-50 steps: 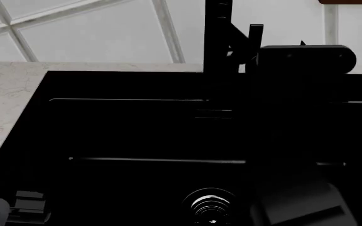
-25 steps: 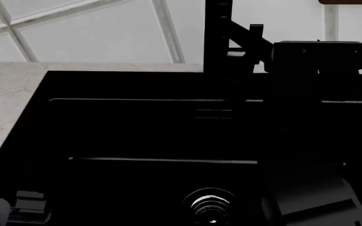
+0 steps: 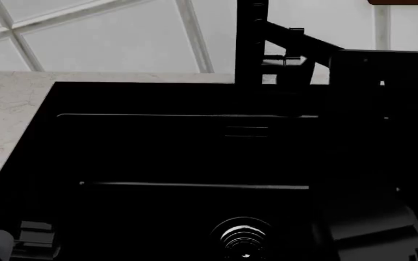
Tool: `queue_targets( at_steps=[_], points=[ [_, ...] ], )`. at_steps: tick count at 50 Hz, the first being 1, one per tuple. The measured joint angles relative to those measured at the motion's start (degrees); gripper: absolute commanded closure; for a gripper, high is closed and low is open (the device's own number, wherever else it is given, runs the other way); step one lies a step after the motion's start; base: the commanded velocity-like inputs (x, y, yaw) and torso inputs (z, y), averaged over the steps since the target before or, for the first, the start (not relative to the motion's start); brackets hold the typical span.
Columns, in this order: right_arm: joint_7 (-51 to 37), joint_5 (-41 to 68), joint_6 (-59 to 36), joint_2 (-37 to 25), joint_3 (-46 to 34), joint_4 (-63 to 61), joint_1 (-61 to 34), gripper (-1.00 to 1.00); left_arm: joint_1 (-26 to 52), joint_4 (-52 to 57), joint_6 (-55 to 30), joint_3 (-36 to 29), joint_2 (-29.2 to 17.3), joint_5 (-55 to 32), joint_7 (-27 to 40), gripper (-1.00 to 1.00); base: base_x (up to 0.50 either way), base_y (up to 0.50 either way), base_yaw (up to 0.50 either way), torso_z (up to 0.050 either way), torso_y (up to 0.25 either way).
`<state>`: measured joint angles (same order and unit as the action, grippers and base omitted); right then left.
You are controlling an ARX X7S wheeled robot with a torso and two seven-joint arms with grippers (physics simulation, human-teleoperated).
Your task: Turn the sink spout to the right.
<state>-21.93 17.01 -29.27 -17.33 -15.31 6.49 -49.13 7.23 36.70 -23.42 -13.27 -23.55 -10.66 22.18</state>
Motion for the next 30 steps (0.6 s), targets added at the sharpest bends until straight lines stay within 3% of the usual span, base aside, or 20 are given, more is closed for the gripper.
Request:
queue_targets(
  at_steps=[30],
  points=[
    [-0.13, -1.04, 2.54, -0.9, 0.54, 7.52, -2.61, -1.0, 0.23, -0.2, -0.07, -0.68, -0.31, 0.31, 0.47, -1.0, 0.0, 0.0, 0.0, 0.0, 0.0]
  ],
)
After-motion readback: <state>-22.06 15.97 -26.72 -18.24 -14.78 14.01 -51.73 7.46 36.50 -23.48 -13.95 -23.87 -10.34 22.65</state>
